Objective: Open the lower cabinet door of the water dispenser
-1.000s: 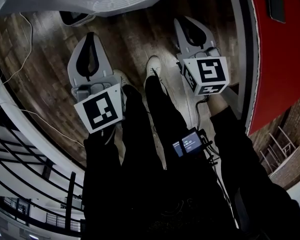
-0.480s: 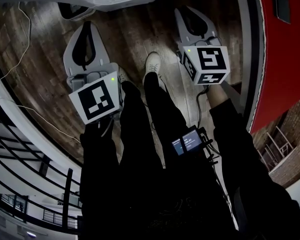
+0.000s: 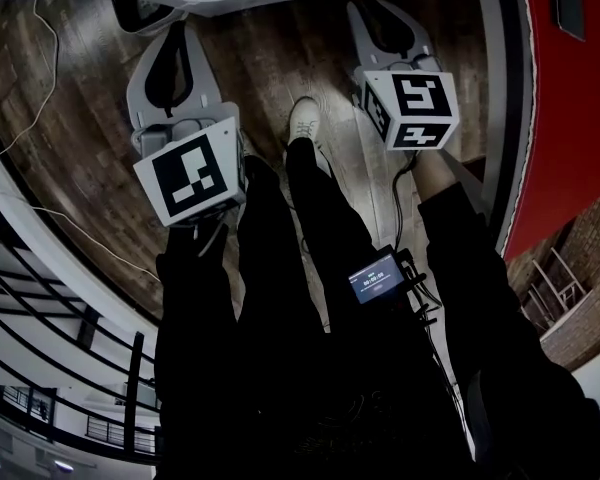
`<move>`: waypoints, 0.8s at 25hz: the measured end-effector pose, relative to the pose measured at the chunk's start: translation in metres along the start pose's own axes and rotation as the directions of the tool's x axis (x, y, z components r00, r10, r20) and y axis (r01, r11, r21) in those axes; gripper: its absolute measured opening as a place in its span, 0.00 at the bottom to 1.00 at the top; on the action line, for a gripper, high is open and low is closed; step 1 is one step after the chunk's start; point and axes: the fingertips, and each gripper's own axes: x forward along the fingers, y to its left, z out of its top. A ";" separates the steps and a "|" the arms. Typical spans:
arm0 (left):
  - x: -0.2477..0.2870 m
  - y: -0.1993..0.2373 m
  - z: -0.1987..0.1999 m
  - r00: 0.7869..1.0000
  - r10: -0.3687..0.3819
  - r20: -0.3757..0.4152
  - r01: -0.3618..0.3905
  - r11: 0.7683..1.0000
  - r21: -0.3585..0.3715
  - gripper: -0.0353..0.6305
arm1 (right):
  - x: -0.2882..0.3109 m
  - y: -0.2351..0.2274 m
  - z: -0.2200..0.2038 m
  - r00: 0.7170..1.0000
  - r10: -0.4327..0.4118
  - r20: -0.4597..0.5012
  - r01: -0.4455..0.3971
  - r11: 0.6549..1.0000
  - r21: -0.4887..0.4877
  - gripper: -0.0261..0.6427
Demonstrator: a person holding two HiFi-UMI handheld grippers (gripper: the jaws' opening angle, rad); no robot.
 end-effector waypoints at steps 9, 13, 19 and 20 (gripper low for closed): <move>0.009 -0.001 -0.002 1.000 -0.002 -0.006 0.002 1.000 -0.002 0.06 | 0.015 -0.002 -0.002 1.000 0.000 -0.019 0.000 1.000 -0.014 0.15; 0.012 -0.001 -0.006 1.000 -0.001 -0.009 0.001 1.000 -0.004 0.06 | 0.019 -0.003 -0.004 1.000 -0.004 -0.023 0.004 1.000 -0.016 0.16; 0.018 -0.002 -0.011 1.000 -0.004 -0.022 0.003 1.000 -0.005 0.06 | 0.023 -0.005 -0.008 0.999 -0.011 -0.035 0.010 1.000 -0.018 0.16; 0.019 -0.002 -0.012 1.000 -0.002 -0.025 0.002 1.000 -0.008 0.06 | 0.024 -0.006 -0.009 0.999 -0.013 -0.036 0.012 1.000 -0.019 0.16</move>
